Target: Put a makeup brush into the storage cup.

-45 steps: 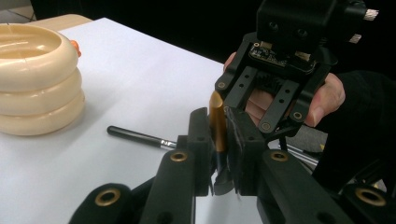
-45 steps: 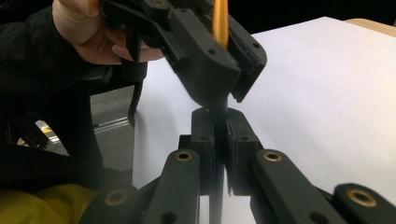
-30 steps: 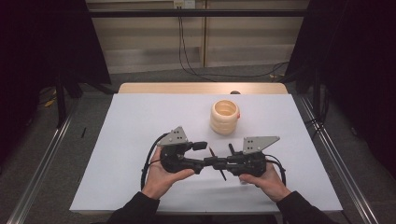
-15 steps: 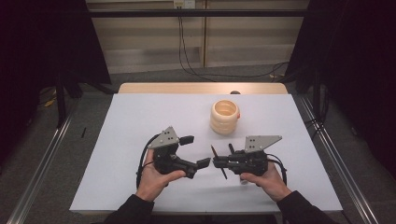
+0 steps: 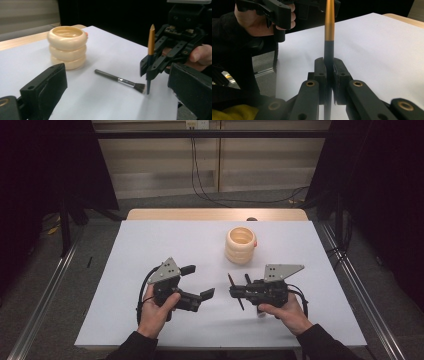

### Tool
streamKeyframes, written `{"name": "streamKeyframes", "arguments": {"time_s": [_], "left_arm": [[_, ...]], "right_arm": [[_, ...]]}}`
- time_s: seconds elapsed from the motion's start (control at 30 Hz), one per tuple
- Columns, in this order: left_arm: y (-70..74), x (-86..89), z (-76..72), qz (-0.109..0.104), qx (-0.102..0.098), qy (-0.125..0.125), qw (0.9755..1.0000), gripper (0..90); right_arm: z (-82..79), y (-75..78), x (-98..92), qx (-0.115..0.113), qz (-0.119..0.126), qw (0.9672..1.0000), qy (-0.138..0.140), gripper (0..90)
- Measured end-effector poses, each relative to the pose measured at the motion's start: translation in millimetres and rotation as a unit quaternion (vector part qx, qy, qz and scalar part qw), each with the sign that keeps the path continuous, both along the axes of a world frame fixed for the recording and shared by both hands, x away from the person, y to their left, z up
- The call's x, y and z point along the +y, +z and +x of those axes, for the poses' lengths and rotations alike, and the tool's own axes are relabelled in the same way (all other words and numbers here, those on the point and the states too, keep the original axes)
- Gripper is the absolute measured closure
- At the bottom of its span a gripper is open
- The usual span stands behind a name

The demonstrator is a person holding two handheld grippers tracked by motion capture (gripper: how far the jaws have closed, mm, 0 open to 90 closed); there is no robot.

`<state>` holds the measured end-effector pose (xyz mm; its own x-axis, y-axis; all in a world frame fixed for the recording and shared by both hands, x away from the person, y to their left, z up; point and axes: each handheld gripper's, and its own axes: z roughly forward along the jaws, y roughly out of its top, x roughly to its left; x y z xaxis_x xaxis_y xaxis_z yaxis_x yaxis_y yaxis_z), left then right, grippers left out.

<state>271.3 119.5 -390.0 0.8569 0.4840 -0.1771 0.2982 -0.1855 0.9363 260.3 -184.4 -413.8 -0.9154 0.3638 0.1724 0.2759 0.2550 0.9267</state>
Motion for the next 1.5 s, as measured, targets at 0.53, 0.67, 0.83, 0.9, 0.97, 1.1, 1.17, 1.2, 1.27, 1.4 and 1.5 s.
{"name": "streamKeyframes", "arguments": {"time_s": [0.53,0.67,0.83,0.9,0.97,1.1,1.17,1.2,1.27,1.4,1.5], "left_arm": [[-6.6,31.8,-6.7,0.013,-0.021,0.058,0.9980,1.6],[-7.9,39.2,-9.1,0.018,-0.025,0.067,0.9973,1.6],[-9.5,51.4,-12.0,0.022,-0.025,0.078,0.9964,1.9],[-10.9,57.3,-13.7,0.023,-0.023,0.085,0.9958,1.9],[-12.5,63.1,-14.8,0.021,-0.024,0.094,0.9951,2.0],[-20.2,69.2,-18.3,0.018,-0.019,0.102,0.9945,1.9],[-24.0,70.3,-20.1,0.016,-0.013,0.105,0.9943,1.9],[-25.3,71.7,-20.5,0.016,-0.015,0.103,0.9945,1.9],[-25.9,73.3,-22.2,0.017,-0.014,0.103,0.9945,1.9],[-26.9,76.0,-26.8,0.011,-0.019,0.107,0.9940,1.9],[-28.9,77.1,-28.1,0.010,-0.024,0.101,0.9945,1.8]], "right_arm": [[2.4,1.9,-6.0,-0.005,0.001,0.9997,-0.023,83.3],[3.4,2.5,-8.4,-0.007,0.003,0.9995,-0.029,83.3],[4.5,3.2,-10.8,-0.008,0.004,0.9993,-0.038,83.3],[5.1,3.4,-12.1,-0.008,0.004,0.9991,-0.041,83.3],[5.8,3.6,-12.8,-0.008,0.005,0.9990,-0.044,83.3],[7.8,3.5,-14.7,-0.009,0.007,0.9987,-0.050,83.3],[8.7,3.6,-15.4,-0.010,0.006,0.9986,-0.052,83.3],[8.9,3.8,-15.9,-0.010,0.005,0.9985,-0.054,83.3],[9.8,4.0,-17.3,-0.011,0.006,0.9982,-0.059,83.3],[12.1,5.2,-21.0,-0.013,0.007,0.9976,-0.068,83.3],[14.4,5.4,-22.5,-0.014,0.009,0.9972,-0.073,83.3]]}}
